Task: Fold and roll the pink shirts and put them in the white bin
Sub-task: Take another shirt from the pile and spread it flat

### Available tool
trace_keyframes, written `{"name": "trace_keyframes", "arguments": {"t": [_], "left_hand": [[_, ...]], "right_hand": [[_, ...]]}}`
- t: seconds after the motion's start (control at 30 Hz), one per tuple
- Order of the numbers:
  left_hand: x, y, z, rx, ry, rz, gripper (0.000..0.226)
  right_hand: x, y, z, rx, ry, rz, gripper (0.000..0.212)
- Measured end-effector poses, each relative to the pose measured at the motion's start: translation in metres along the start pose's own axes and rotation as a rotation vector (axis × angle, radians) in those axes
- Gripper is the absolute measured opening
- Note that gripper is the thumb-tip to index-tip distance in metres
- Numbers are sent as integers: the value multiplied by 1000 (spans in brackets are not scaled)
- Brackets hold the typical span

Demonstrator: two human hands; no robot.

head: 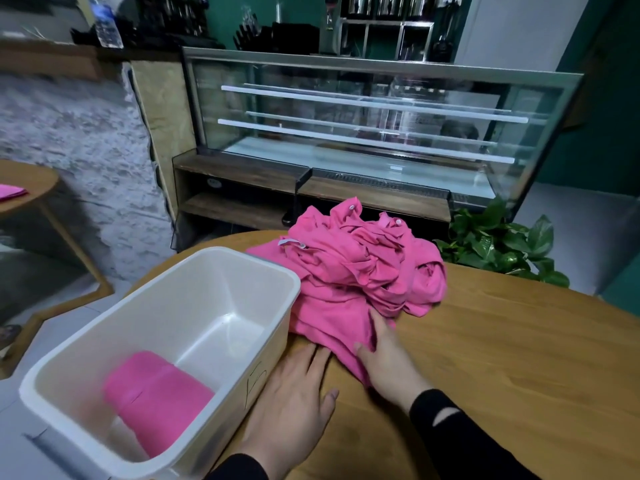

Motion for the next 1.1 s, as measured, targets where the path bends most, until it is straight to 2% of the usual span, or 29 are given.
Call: {"name": "trace_keyframes", "arguments": {"t": [0.13, 0.2, 0.27, 0.3, 0.33, 0.4, 0.47, 0.5, 0.57, 0.6, 0.63, 0.7, 0.77, 0.83, 0.9, 1.0, 1.1], "left_hand": [[-6, -1, 7, 26, -32, -30, 43], [-8, -4, 10, 35, -87, -60, 35], [-10, -7, 13, 15, -148, -79, 37], [-11, -8, 14, -4, -164, -86, 43], [-12, -10, 15, -23, -171, -89, 49], [-12, -11, 15, -48, -161, -91, 57], [-11, -12, 12, -43, -112, -85, 61], [-9, -11, 11, -29, -93, -76, 62], [-6, -8, 9, -6, -72, -36, 63], [-6, -7, 9, -6, -70, -10, 63], [-7, -6, 10, -17, -84, 7, 62], [-9, -8, 13, -60, -128, 8, 62], [-11, -11, 16, -90, -147, -6, 60], [-12, -11, 16, -100, -151, -26, 61], [-12, -10, 17, -80, -155, -25, 61], [-12, -8, 16, -57, -135, -13, 61], [-14, -9, 18, -31, -131, -18, 60]], "right_hand": [[-14, -33, 21, -30, 97, -48, 57], [-27, -44, 21, -141, 101, -92, 55], [-38, -51, 18, -243, 106, -134, 52], [-45, -51, 11, -201, 114, -154, 41], [-51, -51, 1, -84, 125, -199, 24], [-70, -44, -27, 272, 160, -313, 25], [-91, -40, -49, 497, 171, -390, 19], [-96, -45, -55, 497, 178, -352, 40], [-95, -66, -57, 346, 209, -228, 85], [-91, -77, -52, 266, 249, -171, 93], [-88, -86, -47, 212, 308, -126, 90], [-84, -101, -43, 180, 364, -82, 63], [-88, -109, -46, 249, 299, -94, 31], [-94, -107, -51, 272, 298, -114, 12], [-97, -98, -61, 341, 268, -160, 16], [-108, -58, -95, 688, -5, -308, 14], [-110, 1, -133, 923, -307, -298, 12]]}}
Point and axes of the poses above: each hand's wrist, its own y-axis away from the middle knuckle, its own z-axis out of the palm, x = y × z, the point moved 4 cm from there along -y, towards the middle knuckle, and after that the axes turned 5 degrees about -x, right-handed, at the moved point
